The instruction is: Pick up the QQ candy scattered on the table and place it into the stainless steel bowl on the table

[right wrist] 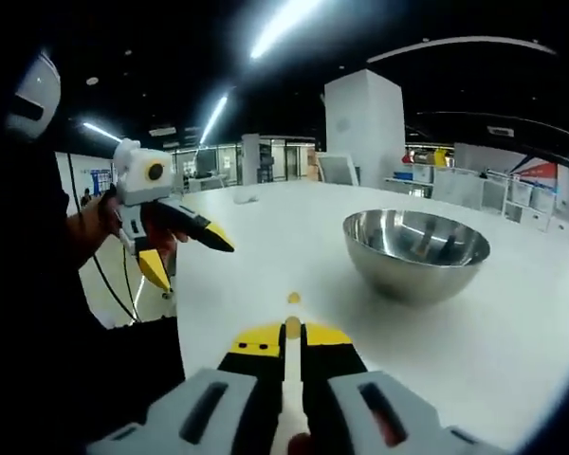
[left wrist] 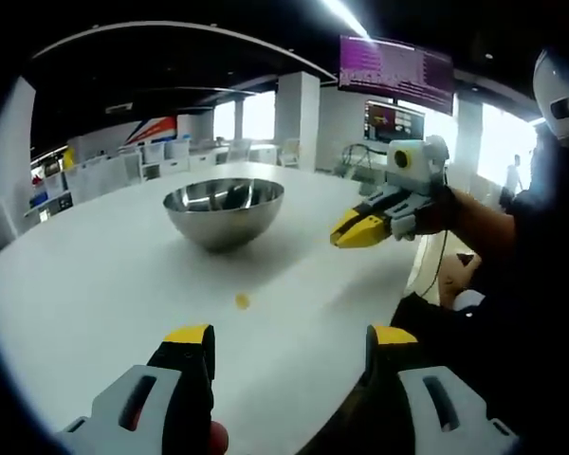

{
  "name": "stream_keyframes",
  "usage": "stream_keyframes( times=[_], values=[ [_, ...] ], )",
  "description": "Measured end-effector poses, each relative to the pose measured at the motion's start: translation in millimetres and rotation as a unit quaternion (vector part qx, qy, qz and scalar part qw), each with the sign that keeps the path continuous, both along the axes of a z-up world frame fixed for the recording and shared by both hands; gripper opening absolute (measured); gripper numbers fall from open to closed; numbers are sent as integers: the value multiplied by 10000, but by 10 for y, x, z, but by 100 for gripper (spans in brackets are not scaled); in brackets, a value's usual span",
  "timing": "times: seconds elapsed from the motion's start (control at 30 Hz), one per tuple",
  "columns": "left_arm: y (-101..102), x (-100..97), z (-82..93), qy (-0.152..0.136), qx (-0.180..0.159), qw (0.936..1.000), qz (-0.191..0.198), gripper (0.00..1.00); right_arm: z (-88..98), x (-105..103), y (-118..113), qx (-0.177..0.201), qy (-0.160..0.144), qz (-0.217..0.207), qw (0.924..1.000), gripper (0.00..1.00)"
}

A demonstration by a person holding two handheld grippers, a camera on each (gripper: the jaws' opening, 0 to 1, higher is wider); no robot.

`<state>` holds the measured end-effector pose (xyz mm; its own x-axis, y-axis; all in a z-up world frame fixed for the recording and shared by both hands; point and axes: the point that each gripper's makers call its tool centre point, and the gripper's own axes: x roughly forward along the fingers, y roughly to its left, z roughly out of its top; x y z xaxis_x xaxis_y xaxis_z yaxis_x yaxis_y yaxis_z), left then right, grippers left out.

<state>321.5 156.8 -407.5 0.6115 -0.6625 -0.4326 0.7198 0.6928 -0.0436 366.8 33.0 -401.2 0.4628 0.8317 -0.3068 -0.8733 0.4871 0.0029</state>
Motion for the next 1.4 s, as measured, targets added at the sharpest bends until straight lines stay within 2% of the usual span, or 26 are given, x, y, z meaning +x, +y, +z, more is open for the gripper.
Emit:
stream_keyframes(
  times=[0.23,0.37,0.7,0.83,0.93,1.0,1.17,1.3,1.4],
  values=[
    [-69,21,3,5,6,10000,-67,65,134,38,-392,239,0,-477,9986,7],
    [-111,20,11,4,28,9999,-126,65,137,97,-531,295,26,-665,9973,7],
    [-95,49,34,6,53,9999,-114,65,221,237,-532,352,-43,-773,9964,7],
    [-85,57,25,23,73,9999,-116,65,299,367,-517,250,-148,-701,9971,7],
    [-82,67,35,18,57,9999,-111,65,464,549,-496,138,-346,-621,9974,7],
    [-79,70,39,5,51,9999,-110,65,606,727,-500,26,-579,-631,9963,7],
    [-4,53,19,16,13,10000,-25,65,913,1100,-439,-41,-791,-536,9954,7],
    [44,58,2,35,6,10000,39,65,978,1379,-355,-155,-834,-458,9953,7],
    [59,63,3,27,-16,10000,70,65,956,1602,-270,-217,-832,-416,9954,7]
  ],
)
